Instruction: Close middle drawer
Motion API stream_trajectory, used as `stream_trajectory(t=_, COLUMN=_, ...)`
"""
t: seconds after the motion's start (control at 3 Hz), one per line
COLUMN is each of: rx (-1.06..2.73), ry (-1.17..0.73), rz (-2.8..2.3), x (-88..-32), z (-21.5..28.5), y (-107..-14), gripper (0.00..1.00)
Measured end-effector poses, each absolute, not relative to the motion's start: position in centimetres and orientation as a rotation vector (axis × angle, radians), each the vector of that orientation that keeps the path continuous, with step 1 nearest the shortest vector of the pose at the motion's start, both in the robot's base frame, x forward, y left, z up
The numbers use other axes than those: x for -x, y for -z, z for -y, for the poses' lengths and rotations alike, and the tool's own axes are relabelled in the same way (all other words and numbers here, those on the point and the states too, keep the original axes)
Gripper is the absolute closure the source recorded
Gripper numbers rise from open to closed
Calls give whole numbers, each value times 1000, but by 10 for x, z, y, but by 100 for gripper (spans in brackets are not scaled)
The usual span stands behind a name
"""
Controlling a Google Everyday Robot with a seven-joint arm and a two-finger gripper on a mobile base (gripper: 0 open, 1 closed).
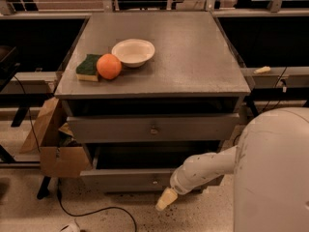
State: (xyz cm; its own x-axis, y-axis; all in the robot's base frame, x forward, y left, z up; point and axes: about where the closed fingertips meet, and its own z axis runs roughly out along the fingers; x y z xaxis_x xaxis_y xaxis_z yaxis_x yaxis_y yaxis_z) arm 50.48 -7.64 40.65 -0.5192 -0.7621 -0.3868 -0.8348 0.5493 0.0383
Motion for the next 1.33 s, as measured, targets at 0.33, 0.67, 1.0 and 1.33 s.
stream_trajectory(t=0.33, rx=1316, ry=-307, rz=-2459, x=-503, z=79, y=-405, gripper=0)
stream_trajectory(t=0.67, rx=1318, ry=-305, rz=-2449, x=-502, z=79, y=-404, gripper=18)
stream_trajectory(t=1.0, rx=1361, ry=-268, rz=-2341, x=-523, z=85, y=-400, gripper=41)
stream_trajectory(t=1.33, rx=1361, ry=-268, rz=-2341, x=-520, z=85, y=-400, gripper=65)
